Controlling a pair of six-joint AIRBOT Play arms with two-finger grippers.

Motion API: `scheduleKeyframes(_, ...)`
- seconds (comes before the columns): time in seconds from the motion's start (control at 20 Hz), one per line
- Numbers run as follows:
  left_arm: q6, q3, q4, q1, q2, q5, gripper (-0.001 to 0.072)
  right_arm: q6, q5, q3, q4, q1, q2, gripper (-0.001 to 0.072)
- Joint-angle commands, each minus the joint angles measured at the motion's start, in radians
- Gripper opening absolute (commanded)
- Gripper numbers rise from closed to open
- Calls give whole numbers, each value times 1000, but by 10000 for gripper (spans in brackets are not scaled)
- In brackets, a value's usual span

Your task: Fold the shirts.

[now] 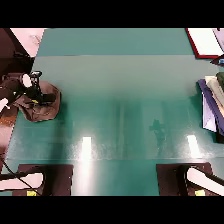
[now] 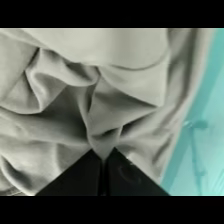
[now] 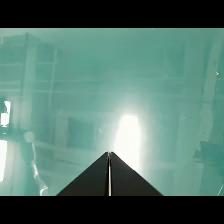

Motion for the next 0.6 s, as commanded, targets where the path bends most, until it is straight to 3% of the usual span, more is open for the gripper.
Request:
scheduleKeyframes(0.0,52,107,-54,-20,41,5,24,0,-25,1,3,0,0,17)
scheduleKeyframes(0.25,313,570,-298,-212,192,-43,24,1,-106,2,5,-1,6,17)
scheduleKeyframes(0.4,362,874,-470,-363,190,-86,23,1,-195,2,3,-1,37,17)
scheduleKeyframes(0.55,420,995,-616,-497,191,50,24,1,-331,2,-1,-1,77,17)
